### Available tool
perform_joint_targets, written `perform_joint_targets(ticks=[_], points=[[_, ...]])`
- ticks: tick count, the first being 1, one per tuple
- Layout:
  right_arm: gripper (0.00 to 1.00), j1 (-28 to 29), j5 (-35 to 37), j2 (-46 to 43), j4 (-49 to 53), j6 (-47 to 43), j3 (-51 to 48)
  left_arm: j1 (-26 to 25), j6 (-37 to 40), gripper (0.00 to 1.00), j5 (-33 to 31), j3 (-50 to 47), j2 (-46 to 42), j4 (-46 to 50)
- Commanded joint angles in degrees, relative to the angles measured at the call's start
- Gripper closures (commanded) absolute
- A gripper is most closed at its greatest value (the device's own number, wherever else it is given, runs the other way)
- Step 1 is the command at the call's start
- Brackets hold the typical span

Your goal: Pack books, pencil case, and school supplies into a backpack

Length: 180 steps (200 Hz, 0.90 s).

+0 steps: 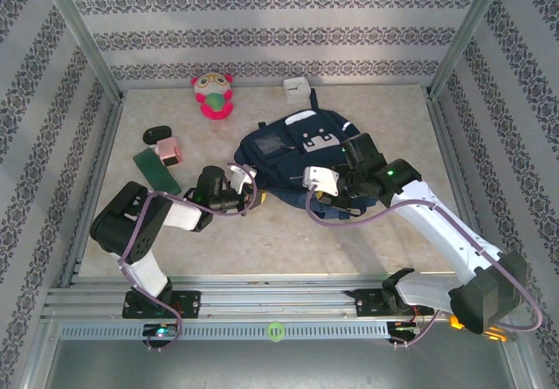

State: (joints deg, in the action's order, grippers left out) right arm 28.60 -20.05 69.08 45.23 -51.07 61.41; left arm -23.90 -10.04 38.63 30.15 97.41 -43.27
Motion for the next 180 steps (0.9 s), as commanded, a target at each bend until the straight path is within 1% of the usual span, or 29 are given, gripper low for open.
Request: perform_joint_targets(ticks=[1,28,50,65,102,125,147,161,173,175,180], points=[[1.00,-0.2,2.6,0.6,-5.7,5.0,2.1,-1.6,3.7,1.00,4.0,-0.5,-3.9,1.9],[1.00,0.9,7.7,1.9,-10.8,10.9,0.6,-4.0,5.5,1.00,7.3,0.8,-7.5,9.1],[1.00,1.8,10.1,2.9,-15.8,14.7,-1.2,-6.5,4.1,1.00,10.5,2.1,-10.1,11.7],[1.00,2.0,10.5,3.7,-19.2,17.2,-2.5,-8.2,2.8,1.00,11.6,2.8,-11.6,12.8],[1.00,4.4,10.6,6.5,-22.6,18.9,-4.1,-12.5,1.0,1.00,10.9,6.1,-14.7,15.7],[1.00,4.6,8.9,7.2,-26.2,21.1,-5.4,-15.3,1.8,0.96,10.0,9.6,-14.0,18.6],[1.00,4.4,6.3,6.7,-29.0,21.4,-6.9,-16.5,1.6,0.86,8.8,11.8,-12.8,18.6],[1.00,3.9,4.6,5.8,-28.8,18.5,-7.6,-16.5,1.9,0.74,8.1,12.3,-13.4,19.4],[1.00,2.8,2.4,4.6,-27.2,14.9,-8.1,-16.5,4.6,0.63,6.7,12.2,-15.6,22.9],[1.00,2.6,1.8,4.4,-26.8,14.2,-8.1,-16.5,5.1,0.61,6.4,12.2,-16.2,23.8],[1.00,1.7,-0.4,3.8,-25.3,11.8,-8.1,-16.3,7.3,0.51,5.9,12.1,-17.4,26.2]])
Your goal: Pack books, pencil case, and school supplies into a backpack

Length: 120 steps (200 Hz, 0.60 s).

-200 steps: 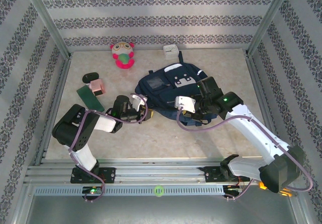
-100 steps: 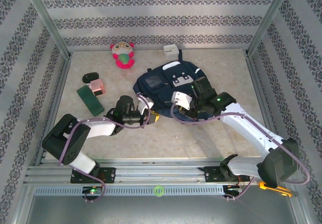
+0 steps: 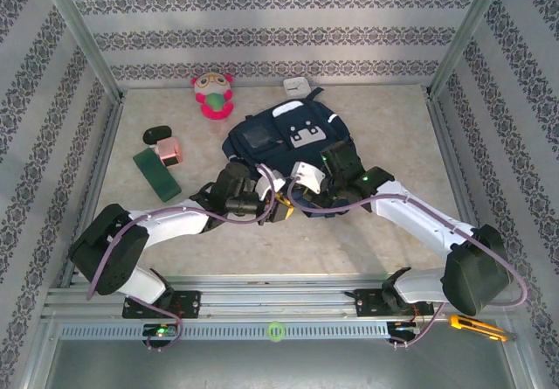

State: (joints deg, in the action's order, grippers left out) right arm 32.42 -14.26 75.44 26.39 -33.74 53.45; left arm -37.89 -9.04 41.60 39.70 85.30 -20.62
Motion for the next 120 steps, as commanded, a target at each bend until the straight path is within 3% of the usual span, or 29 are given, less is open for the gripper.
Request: perform_joint_targets(ticks=[1,34,61,90,120], points=[[1.00,-2.1,-6.2,-2.6,-6.5,-5.5,-0.2,-2.2,6.7,0.50,2.9,2.5,-5.6,4.2],[1.00,-6.4,-17.4,-5.5,3.1,-19.4,0.3,-0.2,24.9,0.38,-4.6,2.5,-16.0,22.6],[1.00,-7.6,-17.3,-5.6,11.0,-29.0,2.1,0.8,42.9,0.27,-9.9,0.6,-21.7,26.0],[1.00,-8.8,-19.8,-5.8,12.9,-32.0,2.6,0.9,52.7,0.13,-14.8,3.8,-16.8,28.8],[1.00,-9.0,-22.0,-5.5,13.1,-32.6,2.8,1.2,54.3,0.09,-17.3,5.5,-9.5,22.4]])
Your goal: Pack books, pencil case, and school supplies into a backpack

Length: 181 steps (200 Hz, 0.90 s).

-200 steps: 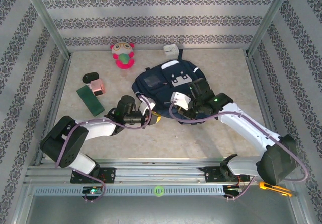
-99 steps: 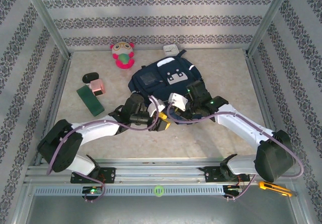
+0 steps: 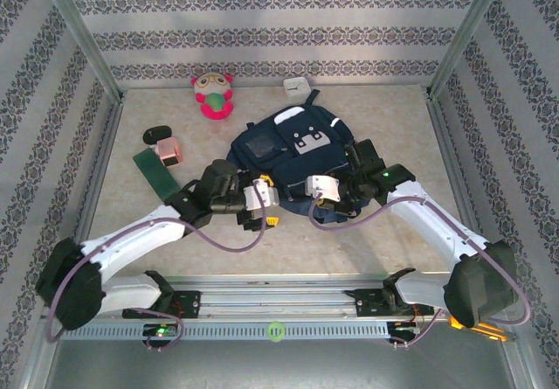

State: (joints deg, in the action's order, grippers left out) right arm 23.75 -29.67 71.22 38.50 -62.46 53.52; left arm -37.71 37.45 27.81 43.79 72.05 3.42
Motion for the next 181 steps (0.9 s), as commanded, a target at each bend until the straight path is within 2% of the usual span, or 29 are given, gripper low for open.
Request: perform_joint_targets(ticks=[1,24,43,72,86,94,99,125,135,157,181], points=[[1.00,-0.3,-6.6,-1.3,1.1,-3.9,2.8,1.0,7.8,0.09,-3.4,1.3,3.9,-2.0],[1.00,-0.2,-6.6,-1.3,1.5,-4.2,2.9,2.2,5.9,0.09,-3.1,1.8,8.1,-7.7],[1.00,-0.5,-6.7,-1.6,1.8,-4.2,2.7,2.7,4.1,0.16,-3.1,1.5,10.6,-11.7],[1.00,-2.6,-8.6,-2.9,0.2,-1.9,1.4,3.3,3.3,0.61,-0.8,1.1,12.2,-13.0],[1.00,-3.4,-8.0,-3.8,-1.3,0.7,0.2,3.4,2.5,0.87,1.5,0.8,12.2,-12.8],[1.00,-3.7,-6.6,-4.1,-2.0,3.4,-0.5,3.4,1.9,0.96,2.9,0.4,12.0,-13.5],[0.96,-3.8,-5.4,-4.3,-2.5,6.0,-0.6,3.4,1.3,0.99,3.6,0.0,11.8,-14.2],[0.57,-3.1,1.4,-4.1,-0.5,25.9,2.2,3.4,-1.4,1.00,6.0,-1.0,11.4,-16.5],[0.47,-1.8,3.8,-4.3,1.4,34.7,3.9,3.4,-2.0,1.00,6.6,-1.1,11.3,-17.2],[0.34,3.9,8.9,-5.3,2.0,51.1,5.2,3.3,-2.6,1.00,7.4,-0.8,11.4,-17.3],[0.28,10.5,14.0,-5.2,-2.1,63.2,4.7,3.4,-3.0,1.00,8.0,-0.2,11.6,-17.3]])
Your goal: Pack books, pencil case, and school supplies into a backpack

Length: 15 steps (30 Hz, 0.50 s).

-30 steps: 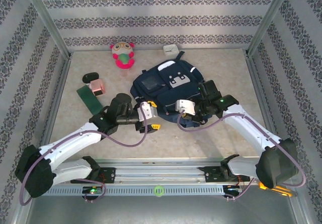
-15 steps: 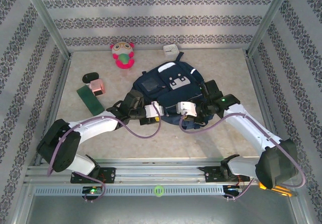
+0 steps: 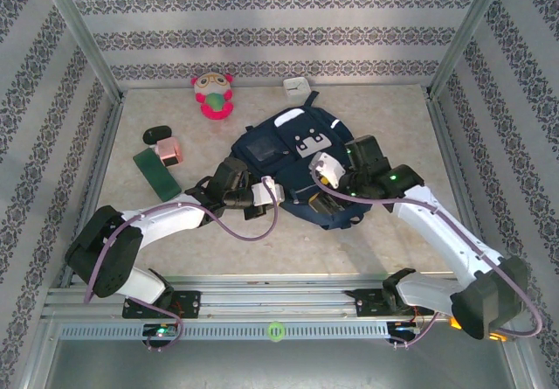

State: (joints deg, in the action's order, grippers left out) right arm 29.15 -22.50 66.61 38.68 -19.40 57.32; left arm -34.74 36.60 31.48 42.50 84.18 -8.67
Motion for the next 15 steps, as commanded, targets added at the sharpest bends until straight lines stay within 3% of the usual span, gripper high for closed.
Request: perform_joint_targets(ticks=[1,7,15], points=[[0.28,5.3,7.2,-0.5,-2.6,20.5,0.9,0.5,-2.2,1.00,4.3,1.1,-0.5,-5.3],[0.26,10.2,18.0,4.0,-8.0,36.5,1.9,0.4,-3.3,1.00,5.2,2.0,-0.1,-5.8],[0.27,12.0,18.7,8.0,-11.4,43.1,2.6,0.4,-4.3,1.00,5.6,2.2,-0.4,-6.6]])
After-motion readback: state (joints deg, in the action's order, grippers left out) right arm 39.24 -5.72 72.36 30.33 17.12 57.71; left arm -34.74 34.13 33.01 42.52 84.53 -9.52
